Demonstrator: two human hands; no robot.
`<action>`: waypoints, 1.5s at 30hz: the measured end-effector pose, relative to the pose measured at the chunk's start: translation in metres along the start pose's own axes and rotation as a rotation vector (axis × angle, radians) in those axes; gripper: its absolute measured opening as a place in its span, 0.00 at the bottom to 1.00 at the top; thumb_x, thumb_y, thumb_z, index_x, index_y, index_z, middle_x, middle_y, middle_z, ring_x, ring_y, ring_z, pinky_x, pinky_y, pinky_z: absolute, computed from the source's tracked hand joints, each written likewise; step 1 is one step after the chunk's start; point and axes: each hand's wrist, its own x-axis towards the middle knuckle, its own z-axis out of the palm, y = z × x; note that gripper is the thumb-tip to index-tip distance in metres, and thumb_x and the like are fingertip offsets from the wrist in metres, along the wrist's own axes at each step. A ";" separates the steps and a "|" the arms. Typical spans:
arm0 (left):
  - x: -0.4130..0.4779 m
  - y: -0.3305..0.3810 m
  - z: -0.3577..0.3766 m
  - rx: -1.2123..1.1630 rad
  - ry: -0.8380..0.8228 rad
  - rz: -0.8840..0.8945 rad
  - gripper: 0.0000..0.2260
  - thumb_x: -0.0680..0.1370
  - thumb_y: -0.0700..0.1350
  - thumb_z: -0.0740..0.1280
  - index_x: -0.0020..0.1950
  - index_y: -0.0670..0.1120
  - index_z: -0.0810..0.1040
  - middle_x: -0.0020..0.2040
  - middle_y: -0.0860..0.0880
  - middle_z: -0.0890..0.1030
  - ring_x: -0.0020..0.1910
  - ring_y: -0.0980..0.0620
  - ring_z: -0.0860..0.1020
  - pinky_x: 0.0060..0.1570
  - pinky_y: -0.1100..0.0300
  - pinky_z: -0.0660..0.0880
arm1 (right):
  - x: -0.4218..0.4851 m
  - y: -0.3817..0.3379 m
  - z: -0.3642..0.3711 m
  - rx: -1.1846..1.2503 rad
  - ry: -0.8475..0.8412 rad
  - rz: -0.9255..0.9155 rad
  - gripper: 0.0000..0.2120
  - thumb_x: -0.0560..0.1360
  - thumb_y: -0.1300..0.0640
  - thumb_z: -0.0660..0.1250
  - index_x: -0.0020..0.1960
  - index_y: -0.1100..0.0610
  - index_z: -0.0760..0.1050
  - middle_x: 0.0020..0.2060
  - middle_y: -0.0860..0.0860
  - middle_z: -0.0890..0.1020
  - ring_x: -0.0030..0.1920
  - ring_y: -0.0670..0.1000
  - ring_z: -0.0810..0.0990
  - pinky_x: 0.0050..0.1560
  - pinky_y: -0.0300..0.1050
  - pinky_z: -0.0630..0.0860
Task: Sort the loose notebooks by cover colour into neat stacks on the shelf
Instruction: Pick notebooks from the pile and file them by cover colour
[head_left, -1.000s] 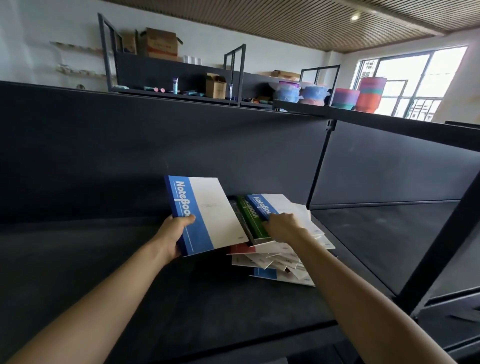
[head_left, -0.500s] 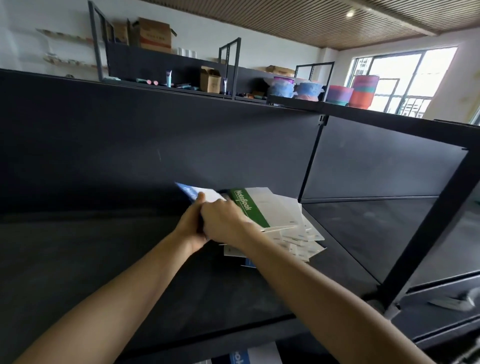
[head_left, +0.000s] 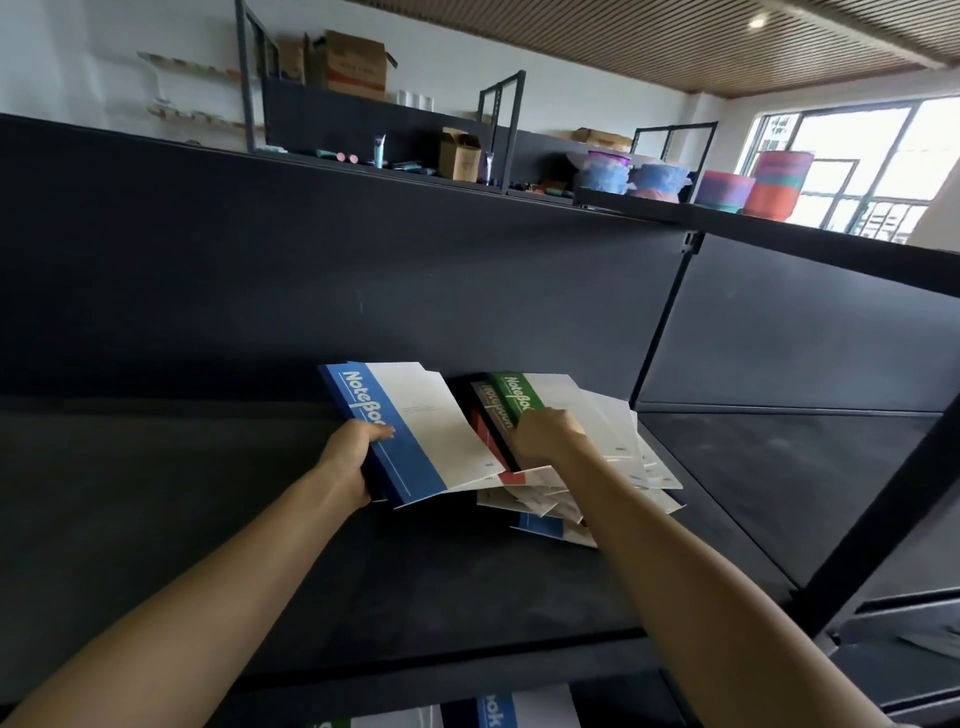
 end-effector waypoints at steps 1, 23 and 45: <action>-0.001 -0.001 0.000 -0.011 0.000 0.003 0.11 0.77 0.40 0.65 0.58 0.42 0.68 0.42 0.44 0.74 0.39 0.46 0.73 0.42 0.51 0.71 | -0.002 -0.002 -0.002 -0.081 0.023 -0.057 0.16 0.76 0.57 0.61 0.62 0.61 0.72 0.54 0.57 0.79 0.50 0.57 0.78 0.45 0.46 0.75; -0.001 -0.008 -0.011 0.048 0.034 0.007 0.12 0.77 0.39 0.65 0.60 0.42 0.72 0.41 0.44 0.76 0.37 0.46 0.76 0.34 0.55 0.71 | -0.012 -0.017 0.008 0.050 -0.032 0.028 0.24 0.73 0.47 0.61 0.66 0.57 0.69 0.56 0.58 0.77 0.53 0.60 0.77 0.55 0.54 0.76; 0.006 -0.012 -0.021 0.061 0.026 0.025 0.15 0.75 0.40 0.66 0.62 0.40 0.74 0.49 0.42 0.80 0.43 0.44 0.78 0.36 0.56 0.72 | -0.051 -0.042 -0.017 0.235 0.062 0.025 0.17 0.79 0.54 0.58 0.65 0.60 0.70 0.61 0.60 0.76 0.59 0.60 0.76 0.55 0.49 0.72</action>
